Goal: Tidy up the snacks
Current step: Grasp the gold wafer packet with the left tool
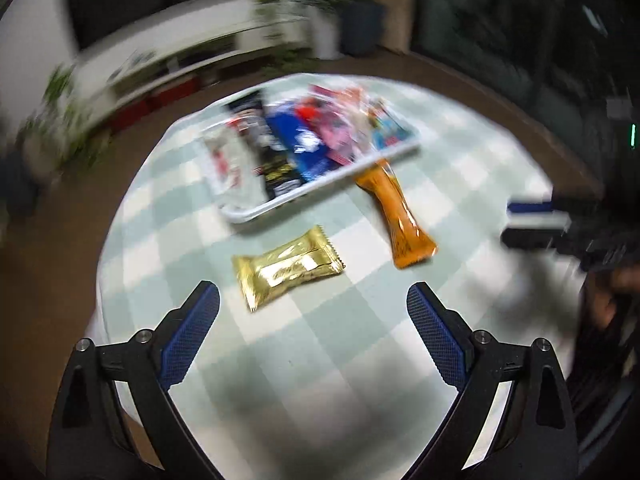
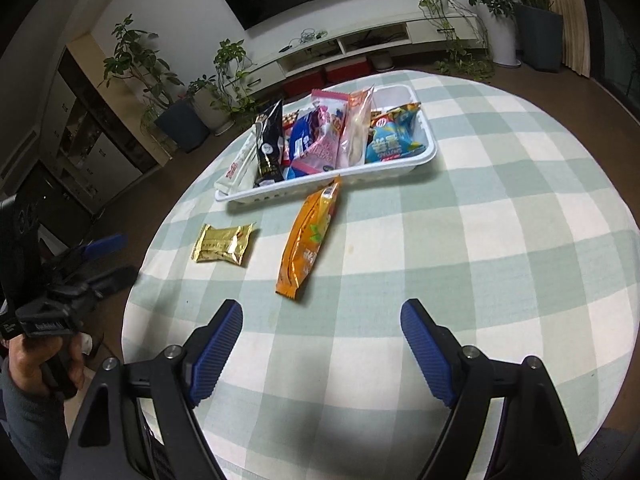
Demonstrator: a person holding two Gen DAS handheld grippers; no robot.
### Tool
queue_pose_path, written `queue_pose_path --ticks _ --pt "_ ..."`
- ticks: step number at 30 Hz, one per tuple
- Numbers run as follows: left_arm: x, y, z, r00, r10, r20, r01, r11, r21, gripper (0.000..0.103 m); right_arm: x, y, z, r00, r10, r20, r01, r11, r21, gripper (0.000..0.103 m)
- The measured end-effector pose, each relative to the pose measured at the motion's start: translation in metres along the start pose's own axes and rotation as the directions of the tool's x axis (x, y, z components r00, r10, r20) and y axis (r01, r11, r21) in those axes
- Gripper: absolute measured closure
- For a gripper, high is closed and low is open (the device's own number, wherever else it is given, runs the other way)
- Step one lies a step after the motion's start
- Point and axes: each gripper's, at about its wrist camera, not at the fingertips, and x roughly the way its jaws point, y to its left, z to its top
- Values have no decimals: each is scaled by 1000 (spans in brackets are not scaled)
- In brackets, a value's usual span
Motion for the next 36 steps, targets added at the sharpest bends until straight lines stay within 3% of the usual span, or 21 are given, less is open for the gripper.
queue_pose_path --ticks 3,6,8,14,17,21,27,30,36 --pt "19 -8 11 999 27 -34 -21 988 155 8 -1 -3 0 1000 7 -2 -7 1000 2 19" --pt "36 -5 19 997 -5 -74 23 971 239 8 2 -7 1 1000 11 -12 -11 1000 -1 19" --pt "52 1 24 993 -33 -116 63 963 263 8 6 -7 1 1000 12 -21 -13 1000 -3 19" --pt "99 7 25 973 -22 -231 99 939 329 8 20 -9 1 998 26 -56 -27 1000 -12 19" --pt "116 8 22 964 -17 -266 112 931 348 17 27 -13 2 997 26 -68 -26 1000 -6 19" --pt "126 19 25 960 -68 -273 153 940 306 18 32 -16 6 997 24 -76 -24 1000 -3 19" --pt "132 31 30 944 -144 -297 216 950 226 40 41 -14 8 996 23 -91 -24 1000 -7 19" --pt "133 33 31 944 -136 -300 197 963 185 41 42 -10 10 996 18 -91 -20 1000 -16 19" --pt "132 41 32 945 -149 -291 170 984 49 62 45 -5 17 996 10 -88 -12 1000 -22 20"
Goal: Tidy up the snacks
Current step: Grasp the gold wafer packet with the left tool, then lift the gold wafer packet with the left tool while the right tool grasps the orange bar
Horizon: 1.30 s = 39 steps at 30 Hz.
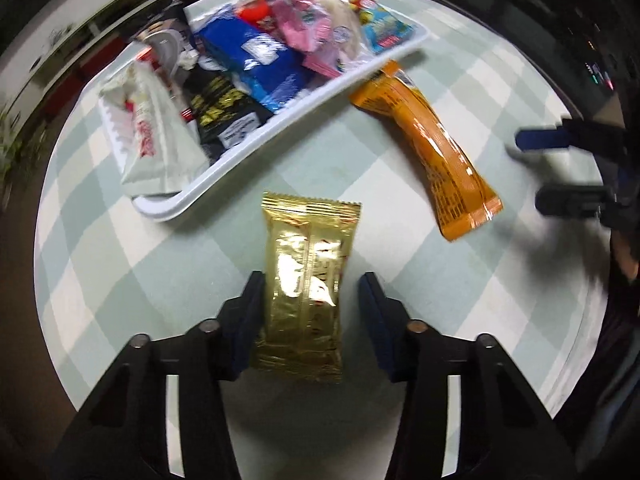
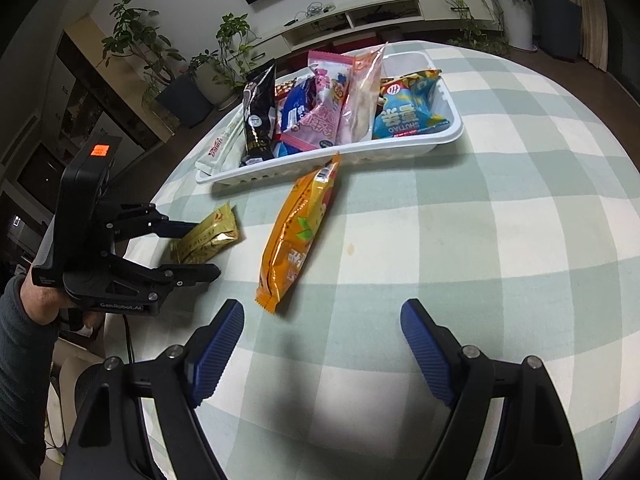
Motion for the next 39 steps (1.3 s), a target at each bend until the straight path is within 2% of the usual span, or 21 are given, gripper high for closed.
queue_pose_path --ticks 2,8,13,14,17,21,25,26,29,31,34,39 --pt "-1 6 0 1000 7 8 -6 999 -48 69 1 1 1 1000 -4 0 4 1000 -3 20" --pt "-7 23 -9 999 29 36 -22 986 -166 73 6 8 6 1000 -13 -1 13 1000 -13 20" --pt "-18 22 -30 995 -1 101 27 966 -256 74 12 17 14 1000 -29 9 29 999 -33 21" --pt "-26 14 -43 993 -5 120 38 960 -278 74 14 19 17 999 -35 9 35 999 -34 21" --pt "-41 4 -67 981 -12 191 79 933 -351 74 22 23 24 999 -42 4 42 999 -33 25" --pt "-61 2 -94 956 -10 295 149 879 -453 74 40 29 34 998 -65 -22 64 997 -32 31" --pt "-67 -4 -113 937 -3 349 193 838 -511 74 63 40 38 992 -106 -66 102 993 -61 36" --pt "-66 -6 -113 936 -3 353 198 833 -517 74 64 43 38 991 -122 -52 118 990 -78 36" --pt "-68 -8 -118 933 3 360 201 824 -529 74 67 48 39 986 -164 -43 158 981 -109 42" --pt "-67 -7 -116 930 10 367 201 823 -532 74 67 49 39 980 -194 -38 188 974 -124 54" --pt "-69 -8 -112 926 18 378 203 819 -536 74 66 48 38 975 -218 -34 211 968 -138 66" --pt "-66 -12 -107 928 16 373 202 818 -538 74 64 46 33 974 -226 -25 219 964 -150 75"
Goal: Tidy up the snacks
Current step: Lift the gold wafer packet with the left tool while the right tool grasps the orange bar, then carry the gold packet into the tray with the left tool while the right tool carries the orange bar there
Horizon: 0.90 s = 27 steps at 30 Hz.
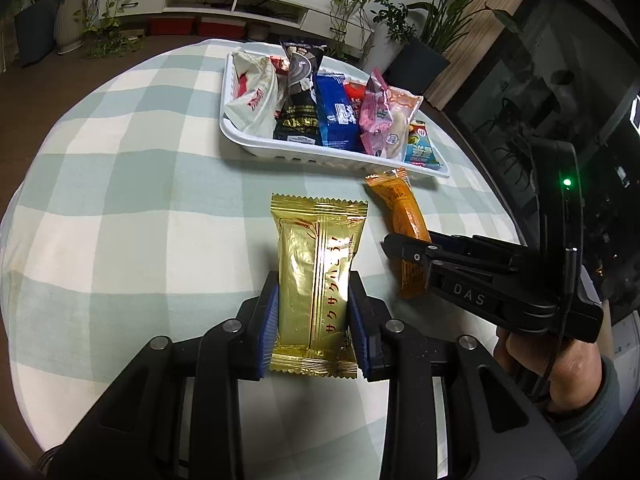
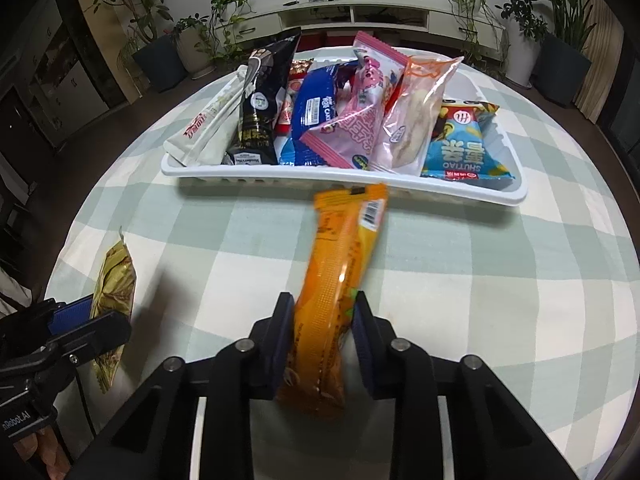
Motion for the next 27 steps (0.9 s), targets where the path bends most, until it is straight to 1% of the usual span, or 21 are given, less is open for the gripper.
queue_pose_path --ticks 5,11,16,20,27 --pt "2 -3 1 1000 27 11 -27 1000 4 74 -10 -11 -12 999 33 18 -34 999 41 80" --pt "-1 -11 6 997 63 36 -64 998 25 74 -39 -38 -24 991 96 88 -107 985 134 82" --pt "-1 -18 11 997 69 44 -71 997 43 74 -63 -55 -18 984 108 144 -131 978 164 82" --pt "-2 -22 17 996 74 53 -77 996 53 74 -78 -60 -9 977 113 180 -143 976 166 82" --pt "-4 -27 30 994 84 75 -90 993 73 74 -91 -63 5 971 107 212 -142 978 156 82"
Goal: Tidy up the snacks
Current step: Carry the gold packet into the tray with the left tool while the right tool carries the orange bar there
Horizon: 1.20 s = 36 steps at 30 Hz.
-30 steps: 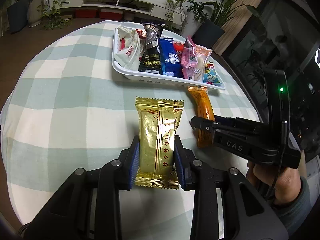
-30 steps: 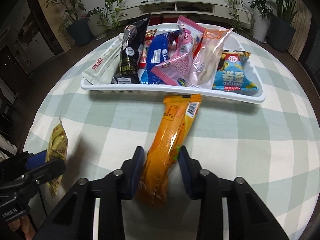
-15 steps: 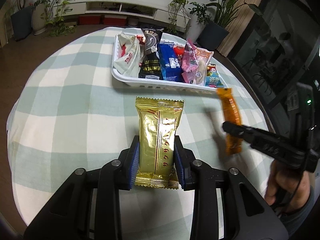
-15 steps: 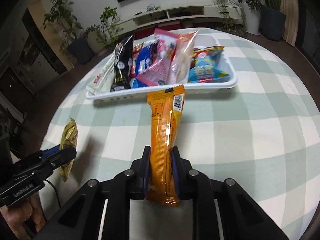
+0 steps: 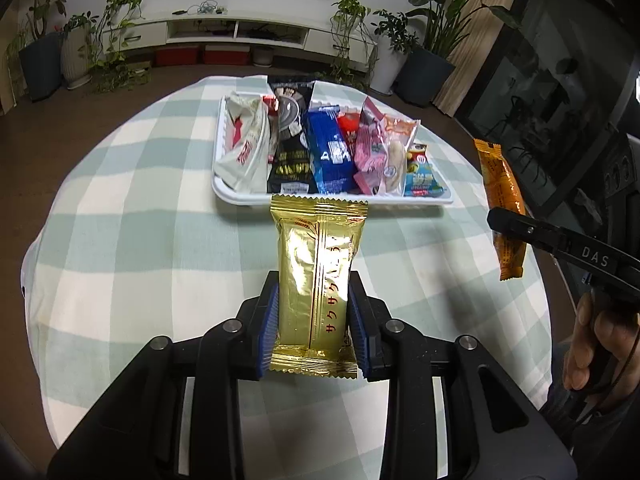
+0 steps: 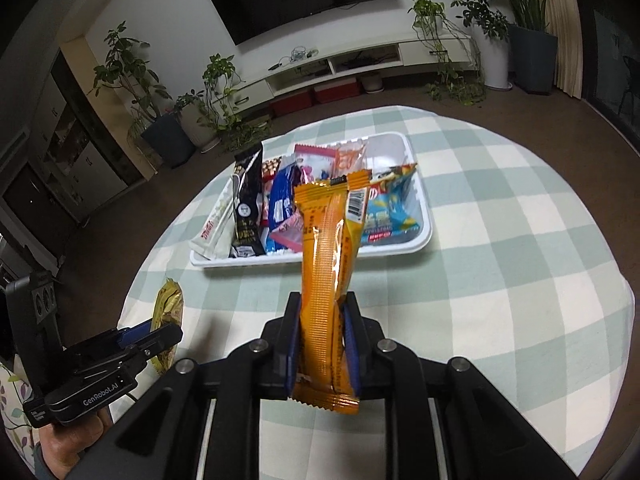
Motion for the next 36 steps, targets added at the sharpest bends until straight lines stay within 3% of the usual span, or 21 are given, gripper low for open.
queue_pose_path --ticks 10,20,27,36 --pt "-2 -3 28 999 17 32 -18 999 35 74 -6 6 29 999 -10 43 11 999 -36 82" --pt "10 -14 102 995 46 91 -54 995 83 74 -4 8 81 995 -23 94 29 997 -69 82" --pt "63 -27 135 997 49 59 -54 994 90 74 43 -3 104 999 -40 20 41 997 -66 82" --pt "122 -27 145 993 108 40 -112 988 107 73 114 -19 106 993 -78 -91 71 995 -71 82"
